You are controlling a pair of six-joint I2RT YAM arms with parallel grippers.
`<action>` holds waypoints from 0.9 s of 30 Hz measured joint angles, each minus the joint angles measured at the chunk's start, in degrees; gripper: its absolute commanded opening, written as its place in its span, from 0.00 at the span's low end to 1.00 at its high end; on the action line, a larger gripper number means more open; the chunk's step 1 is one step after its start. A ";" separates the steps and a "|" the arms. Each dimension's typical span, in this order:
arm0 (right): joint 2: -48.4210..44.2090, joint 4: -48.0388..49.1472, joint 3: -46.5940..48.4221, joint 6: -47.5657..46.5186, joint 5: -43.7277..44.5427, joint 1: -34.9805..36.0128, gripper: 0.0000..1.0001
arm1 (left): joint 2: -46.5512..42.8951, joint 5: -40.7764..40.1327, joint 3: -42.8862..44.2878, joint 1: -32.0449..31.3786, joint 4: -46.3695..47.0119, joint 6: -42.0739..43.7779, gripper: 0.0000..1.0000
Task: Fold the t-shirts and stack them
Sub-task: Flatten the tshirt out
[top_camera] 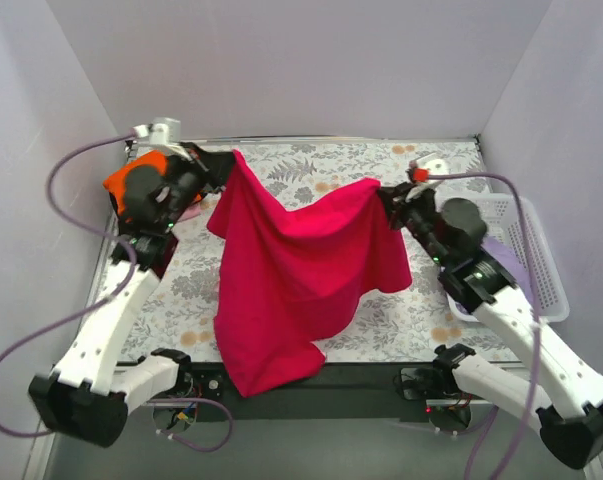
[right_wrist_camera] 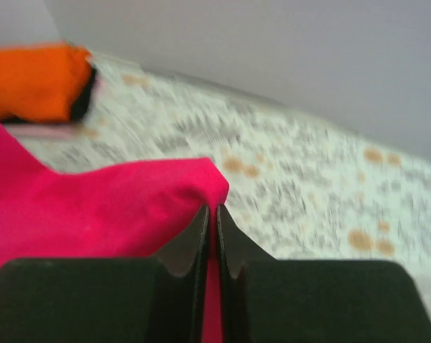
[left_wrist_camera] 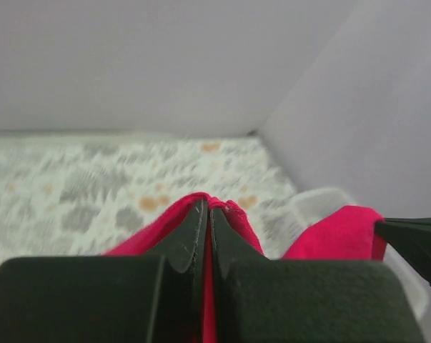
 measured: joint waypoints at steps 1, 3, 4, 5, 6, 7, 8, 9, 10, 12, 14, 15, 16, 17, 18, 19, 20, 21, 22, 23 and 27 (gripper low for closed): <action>2.62 0.59 -2.43 0.09 2.67 -0.04 0.01 | 3.23 -1.44 -2.05 0.00 0.17 0.44 0.00; 9.22 1.62 -6.67 0.33 6.88 -0.35 0.01 | 9.68 -4.37 -5.49 0.00 -0.02 1.88 0.00; 12.68 1.42 -7.93 0.48 8.48 -0.61 0.01 | 13.00 -5.68 -6.73 0.02 -0.13 2.75 0.00; 16.06 1.40 -8.55 0.50 9.88 -0.87 0.01 | 16.31 -7.15 -7.56 0.04 -0.46 3.80 0.00; 19.23 1.22 -8.66 0.55 11.19 -1.03 0.01 | 19.45 -8.37 -7.76 0.04 -0.68 4.90 0.00; 21.99 1.53 -8.66 0.57 12.48 -1.33 0.01 | 22.49 -9.44 -7.76 0.04 -0.52 5.90 0.00; 23.80 1.90 -8.55 0.57 13.33 -1.51 0.01 | 25.29 -10.43 -7.72 0.04 -0.44 6.93 0.00; 25.94 1.97 -8.15 0.57 14.32 -1.81 0.01 | 27.69 -11.26 -7.50 0.04 -0.37 7.87 0.00; 27.50 2.10 -7.63 0.57 15.06 -2.12 0.01 | 30.05 -12.28 -7.19 0.04 -0.15 8.66 0.00; 29.99 3.13 -6.16 0.57 16.28 -2.62 0.01 | 33.97 -14.01 -6.21 0.04 -0.02 9.77 0.00; 32.11 4.15 -4.15 0.57 17.11 -3.41 0.01 | 36.57 -15.82 -4.98 0.04 0.15 10.40 0.00; 33.24 4.66 -2.95 0.59 17.31 -3.82 0.01 | 37.27 -16.72 -4.39 0.04 0.22 10.60 0.00; 34.71 5.05 -1.40 0.63 17.31 -4.48 0.01 | 38.05 -17.86 -3.41 0.04 0.26 10.80 0.03; 36.15 5.53 0.13 0.70 17.31 -5.20 0.01 | 38.80 -18.97 -2.21 0.04 0.37 11.06 0.10; 37.55 6.01 1.55 0.79 17.29 -5.99 0.11 | 39.43 -20.04 -0.81 0.04 0.42 11.32 0.23; 39.08 6.49 2.99 1.20 17.00 -6.99 0.24 | 40.15 -21.14 0.90 0.04 0.37 11.69 0.38; 40.54 6.93 4.35 1.62 16.79 -7.98 0.41 | 41.13 -22.14 2.86 0.04 0.33 12.04 0.62; 41.92 7.41 5.66 1.92 16.63 -8.94 0.68 | 42.21 -23.04 5.07 0.04 0.42 12.26 0.73; 43.19 7.78 6.88 2.21 16.46 -9.68 0.86 | 43.39 -23.91 7.32 0.04 0.48 12.04 0.88; 44.06 8.04 7.76 1.75 16.37 -10.40 0.97 | 44.39 -24.57 9.14 0.04 0.48 11.89 0.94; 44.48 8.24 8.15 1.53 15.72 -11.32 0.97 | 45.44 -26.69 10.86 0.07 0.17 11.10 0.94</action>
